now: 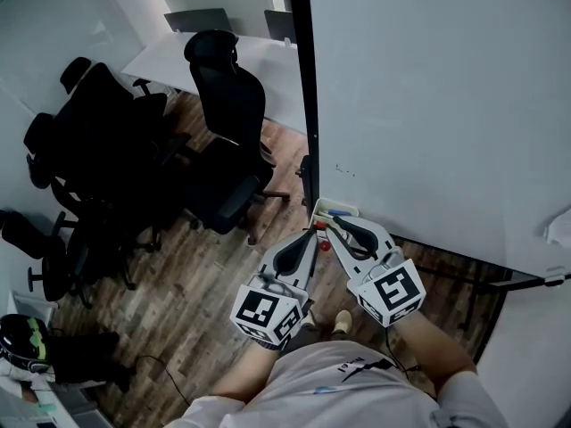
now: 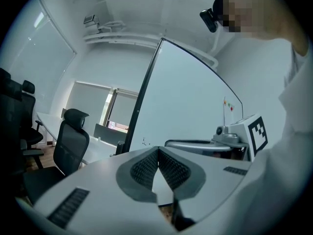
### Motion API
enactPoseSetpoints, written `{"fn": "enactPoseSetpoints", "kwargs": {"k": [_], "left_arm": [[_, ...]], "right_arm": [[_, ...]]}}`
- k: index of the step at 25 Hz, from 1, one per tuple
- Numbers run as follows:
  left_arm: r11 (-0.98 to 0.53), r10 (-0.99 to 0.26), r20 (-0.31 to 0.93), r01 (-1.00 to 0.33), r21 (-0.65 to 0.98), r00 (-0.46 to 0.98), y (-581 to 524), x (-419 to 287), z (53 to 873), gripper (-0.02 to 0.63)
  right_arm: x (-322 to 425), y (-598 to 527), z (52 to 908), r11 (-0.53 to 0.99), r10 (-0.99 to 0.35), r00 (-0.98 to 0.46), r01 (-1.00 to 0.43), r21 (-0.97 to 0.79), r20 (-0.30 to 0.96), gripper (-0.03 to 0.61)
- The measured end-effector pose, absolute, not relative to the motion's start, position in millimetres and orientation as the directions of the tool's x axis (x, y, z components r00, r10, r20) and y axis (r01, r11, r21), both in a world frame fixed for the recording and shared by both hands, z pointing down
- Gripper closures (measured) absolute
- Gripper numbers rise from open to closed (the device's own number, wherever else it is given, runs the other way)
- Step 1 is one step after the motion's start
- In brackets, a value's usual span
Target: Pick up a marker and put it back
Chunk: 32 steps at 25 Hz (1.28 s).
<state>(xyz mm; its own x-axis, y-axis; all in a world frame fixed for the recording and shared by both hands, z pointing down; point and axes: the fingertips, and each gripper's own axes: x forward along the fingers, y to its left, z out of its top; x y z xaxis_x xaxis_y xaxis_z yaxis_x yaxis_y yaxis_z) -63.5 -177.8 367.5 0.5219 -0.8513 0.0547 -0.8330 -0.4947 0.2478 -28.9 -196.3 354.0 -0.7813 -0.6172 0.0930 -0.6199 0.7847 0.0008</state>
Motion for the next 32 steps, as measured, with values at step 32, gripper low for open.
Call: {"fn": "enactPoseSetpoints", "kwargs": {"k": [32], "left_arm": [[-0.596, -0.797, -0.036, -0.774, 0.213, 0.603, -174, -19, 298, 0.603]], "right_arm": [[10, -184, 291, 0.776, -0.624, -0.781, -0.618, -0.126, -0.012, 0.566]]}}
